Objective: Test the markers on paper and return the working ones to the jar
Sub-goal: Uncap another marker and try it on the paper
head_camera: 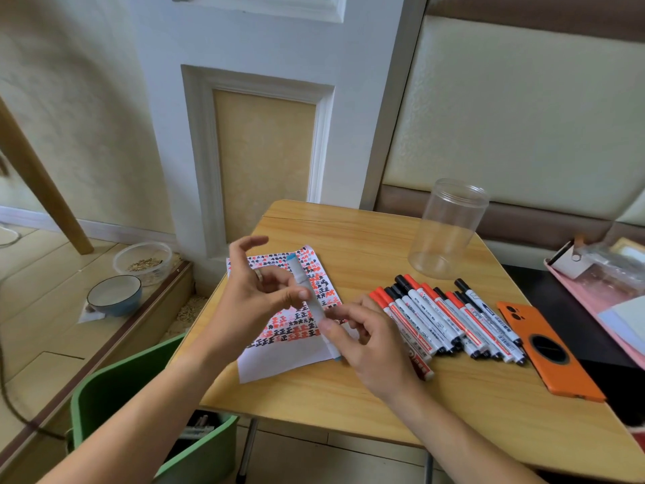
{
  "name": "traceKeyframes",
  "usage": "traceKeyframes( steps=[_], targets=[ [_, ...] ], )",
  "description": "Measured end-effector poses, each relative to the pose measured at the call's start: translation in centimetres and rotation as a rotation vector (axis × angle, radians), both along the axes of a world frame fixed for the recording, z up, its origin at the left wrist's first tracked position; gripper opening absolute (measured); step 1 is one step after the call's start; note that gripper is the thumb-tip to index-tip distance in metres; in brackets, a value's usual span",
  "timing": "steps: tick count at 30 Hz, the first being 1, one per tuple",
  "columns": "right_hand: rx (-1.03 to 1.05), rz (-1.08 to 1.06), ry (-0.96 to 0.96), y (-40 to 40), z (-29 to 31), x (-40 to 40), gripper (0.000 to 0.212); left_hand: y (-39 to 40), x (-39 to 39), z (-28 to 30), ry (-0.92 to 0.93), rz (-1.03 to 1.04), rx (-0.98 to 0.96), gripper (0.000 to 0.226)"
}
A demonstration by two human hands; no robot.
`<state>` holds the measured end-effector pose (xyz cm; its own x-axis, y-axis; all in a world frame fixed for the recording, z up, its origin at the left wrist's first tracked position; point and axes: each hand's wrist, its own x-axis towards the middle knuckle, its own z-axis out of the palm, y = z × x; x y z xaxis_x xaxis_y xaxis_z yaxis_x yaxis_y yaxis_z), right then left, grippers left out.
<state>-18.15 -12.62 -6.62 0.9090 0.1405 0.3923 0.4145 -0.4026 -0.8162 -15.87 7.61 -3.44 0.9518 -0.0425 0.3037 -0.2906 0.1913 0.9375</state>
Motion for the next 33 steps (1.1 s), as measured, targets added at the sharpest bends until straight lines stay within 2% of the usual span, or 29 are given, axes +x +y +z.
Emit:
traceKeyframes(
  steps=[3, 5, 7, 11, 14, 16, 18, 22, 24, 26, 29, 33],
  targets=[
    [0.115, 0.067, 0.075, 0.1, 0.0, -0.1, 0.027, 0.0, -0.3, 0.3, 0.004, -0.054, 0.081, 0.063],
    [0.228, 0.086, 0.109, 0.1, 0.2, -0.2, 0.027, -0.2, -0.5, 0.0, -0.032, -0.085, 0.224, 0.037],
    [0.29, 0.078, 0.105, 0.0, 0.2, -0.2, 0.028, -0.4, -0.4, -0.4, -0.095, -0.13, 0.404, 0.022],
    [0.396, 0.126, 0.122, -0.2, 0.3, 0.0, 0.016, -0.7, -0.1, -1.5, -0.258, -0.192, 0.806, 0.022],
    [0.422, 0.117, 0.124, -0.1, 0.3, 0.1, 0.023, -0.4, 0.5, -2.3, -0.268, -0.16, 0.891, 0.021],
    [0.449, 0.025, 0.116, 0.0, 0.2, 0.1, 0.04, 0.2, 1.0, -2.4, -0.263, -0.1, 0.931, 0.026],
    [0.432, -0.098, 0.076, 0.0, 0.1, 0.1, 0.047, 1.0, 1.4, -2.5, -0.209, -0.093, 0.944, 0.03],
    [0.186, -0.336, -0.215, -0.1, 0.4, -0.4, 0.047, 1.6, 1.1, -1.8, -0.128, -0.127, 0.909, 0.036],
    [-0.071, -0.339, -0.439, -0.2, 1.0, -0.4, 0.043, 1.4, 0.7, -1.4, -0.122, -0.148, 0.888, 0.043],
    [-0.337, -0.257, -0.582, 0.0, 1.4, -0.2, 0.035, 1.2, 0.4, -1.3, -0.111, -0.183, 0.826, 0.039],
    [-0.593, -0.138, -0.645, 0.6, 1.3, 0.2, 0.026, 0.7, 0.1, -1.2, -0.12, -0.217, 0.75, 0.033],
    [-0.722, -0.084, -0.674, 0.8, 0.8, 0.6, 0.013, 0.0, 0.2, -1.7, -0.153, -0.238, 0.74, 0.037]
  ],
)
